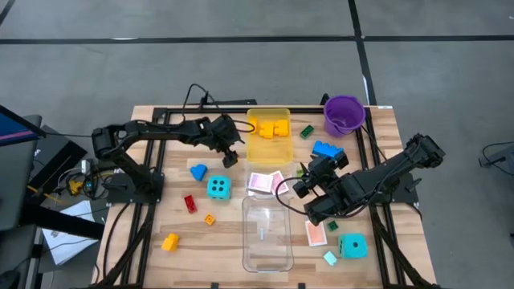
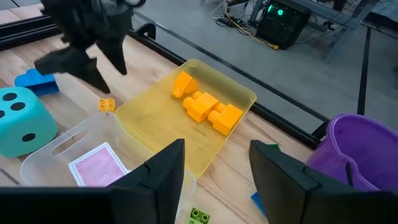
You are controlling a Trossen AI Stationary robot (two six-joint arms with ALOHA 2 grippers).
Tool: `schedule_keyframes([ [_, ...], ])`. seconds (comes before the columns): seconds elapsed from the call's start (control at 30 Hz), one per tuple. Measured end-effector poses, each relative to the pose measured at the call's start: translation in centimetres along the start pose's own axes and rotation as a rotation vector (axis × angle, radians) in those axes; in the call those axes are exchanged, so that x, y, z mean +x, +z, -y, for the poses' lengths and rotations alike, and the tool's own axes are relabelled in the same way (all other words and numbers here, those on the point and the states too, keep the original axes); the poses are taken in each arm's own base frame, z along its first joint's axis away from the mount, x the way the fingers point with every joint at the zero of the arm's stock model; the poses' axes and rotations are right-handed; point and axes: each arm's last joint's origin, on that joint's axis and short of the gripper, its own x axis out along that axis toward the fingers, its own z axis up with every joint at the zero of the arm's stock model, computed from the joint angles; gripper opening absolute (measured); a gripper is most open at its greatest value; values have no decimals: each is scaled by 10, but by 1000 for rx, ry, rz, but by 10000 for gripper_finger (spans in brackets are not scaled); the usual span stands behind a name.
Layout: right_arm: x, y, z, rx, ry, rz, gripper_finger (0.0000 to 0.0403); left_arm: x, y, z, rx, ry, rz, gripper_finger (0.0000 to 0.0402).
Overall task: Pick & Place Toys
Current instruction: Put the yellow game piece into the yellow bin
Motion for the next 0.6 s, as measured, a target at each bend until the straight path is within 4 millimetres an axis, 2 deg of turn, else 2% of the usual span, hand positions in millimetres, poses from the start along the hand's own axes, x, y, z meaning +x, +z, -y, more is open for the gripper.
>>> schedule_keyframes([
  [0.1, 0, 0, 0, 0, -1, -1, 173, -14, 15, 1, 26, 19, -27, 289],
  [0.17, 0, 0, 0, -11, -1, -2, 173, -13, 17, 1, 26, 20, -76, 289],
  [0.43, -2, -1, -1, -20, 9, -7, 173, 36, -5, 8, 45, 5, -317, 289],
  [0.6, -2, -2, -1, -21, 9, -12, 173, 52, -11, 13, 96, -9, -364, 290],
])
